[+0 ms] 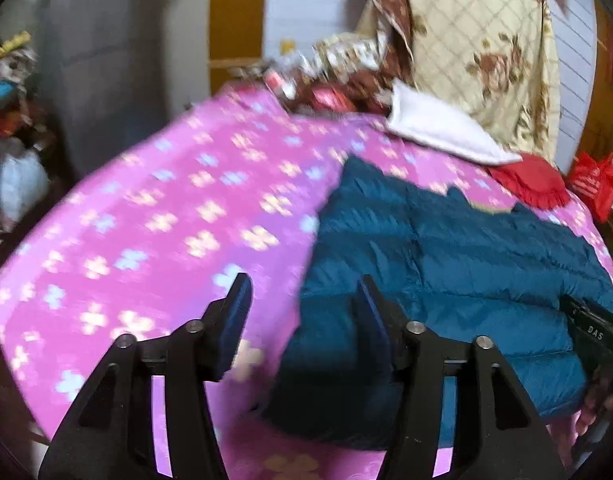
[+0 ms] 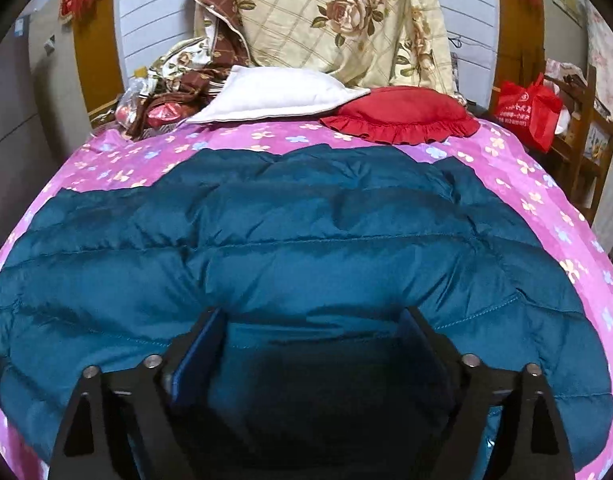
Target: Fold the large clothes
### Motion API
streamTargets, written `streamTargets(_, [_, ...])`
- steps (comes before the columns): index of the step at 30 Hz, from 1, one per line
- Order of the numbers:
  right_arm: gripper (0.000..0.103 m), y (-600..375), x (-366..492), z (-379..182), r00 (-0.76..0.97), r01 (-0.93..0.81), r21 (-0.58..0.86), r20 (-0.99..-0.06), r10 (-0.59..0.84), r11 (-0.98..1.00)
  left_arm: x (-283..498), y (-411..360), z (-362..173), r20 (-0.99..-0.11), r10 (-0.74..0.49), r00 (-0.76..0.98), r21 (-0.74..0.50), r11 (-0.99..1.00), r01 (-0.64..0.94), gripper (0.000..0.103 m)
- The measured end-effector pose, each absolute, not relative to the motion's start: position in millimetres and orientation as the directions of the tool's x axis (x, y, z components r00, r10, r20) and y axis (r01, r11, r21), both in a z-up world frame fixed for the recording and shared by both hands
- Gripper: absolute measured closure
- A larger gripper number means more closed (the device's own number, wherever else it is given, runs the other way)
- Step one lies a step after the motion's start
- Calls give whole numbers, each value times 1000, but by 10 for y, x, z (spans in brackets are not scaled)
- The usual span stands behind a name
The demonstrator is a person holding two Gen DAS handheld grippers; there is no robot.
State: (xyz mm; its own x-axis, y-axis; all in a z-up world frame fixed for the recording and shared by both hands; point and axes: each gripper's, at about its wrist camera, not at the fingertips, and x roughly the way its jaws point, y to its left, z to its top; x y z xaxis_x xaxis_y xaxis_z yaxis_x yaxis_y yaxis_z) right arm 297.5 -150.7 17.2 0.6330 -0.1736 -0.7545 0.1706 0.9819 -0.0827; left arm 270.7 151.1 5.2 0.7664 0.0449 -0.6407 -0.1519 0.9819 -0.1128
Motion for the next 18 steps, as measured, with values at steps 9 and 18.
streamTargets(9, [16, -1548, 2480, 530, 657, 164, -46, -740, -144, 985, 1800, 1533, 741, -376, 208, 903, -57, 967, -246, 5])
streamTargets(18, [16, -1475, 1447, 820, 684, 154, -64, -713, -153, 986, 1211, 1262, 991, -327, 152, 933, -5, 987, -162, 1])
